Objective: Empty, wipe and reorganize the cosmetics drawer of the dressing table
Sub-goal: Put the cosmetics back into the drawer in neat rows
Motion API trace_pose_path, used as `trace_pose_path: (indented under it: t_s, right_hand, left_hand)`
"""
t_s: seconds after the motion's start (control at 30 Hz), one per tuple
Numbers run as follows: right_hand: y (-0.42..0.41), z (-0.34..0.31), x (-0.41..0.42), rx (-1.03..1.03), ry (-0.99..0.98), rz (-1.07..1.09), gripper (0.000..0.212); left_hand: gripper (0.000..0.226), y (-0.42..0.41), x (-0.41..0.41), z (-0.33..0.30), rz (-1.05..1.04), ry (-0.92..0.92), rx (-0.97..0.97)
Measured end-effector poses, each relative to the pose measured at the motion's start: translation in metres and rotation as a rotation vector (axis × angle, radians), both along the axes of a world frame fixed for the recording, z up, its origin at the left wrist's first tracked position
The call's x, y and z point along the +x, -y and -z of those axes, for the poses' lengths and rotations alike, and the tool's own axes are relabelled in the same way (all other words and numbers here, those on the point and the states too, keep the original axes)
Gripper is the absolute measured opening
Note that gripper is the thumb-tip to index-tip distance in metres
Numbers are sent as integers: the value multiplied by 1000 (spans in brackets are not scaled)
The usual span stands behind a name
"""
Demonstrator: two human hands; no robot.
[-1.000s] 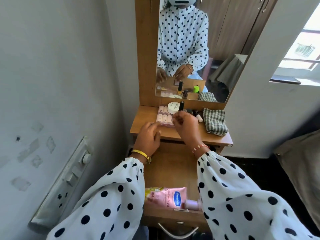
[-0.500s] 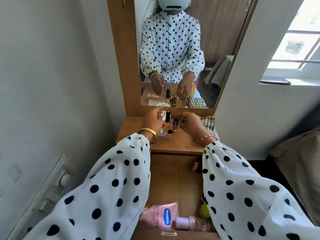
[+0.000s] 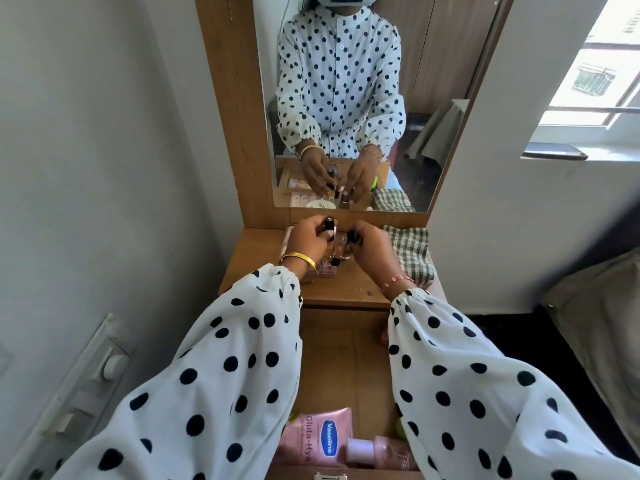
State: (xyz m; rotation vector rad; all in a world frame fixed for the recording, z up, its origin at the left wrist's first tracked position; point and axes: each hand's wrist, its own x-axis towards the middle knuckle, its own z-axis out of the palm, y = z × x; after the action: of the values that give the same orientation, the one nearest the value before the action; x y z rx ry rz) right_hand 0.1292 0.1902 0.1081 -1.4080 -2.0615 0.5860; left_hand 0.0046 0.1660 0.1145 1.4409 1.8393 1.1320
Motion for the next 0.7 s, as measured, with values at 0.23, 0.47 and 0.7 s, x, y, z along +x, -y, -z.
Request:
trace_pose_path:
  t_s: [0.23, 0.47, 0.7]
  right_hand:
    - [4, -3, 5, 64, -95, 83, 25]
    - [20, 6, -8, -156, -343, 331, 25]
    - [12, 12, -5, -277, -566, 406, 27]
  left_hand:
    - [30, 10, -2, -5, -61, 20, 90]
    - [31, 23, 4, -8, -97, 53, 92]
    - [32, 28, 4, -10, -105, 83, 100]
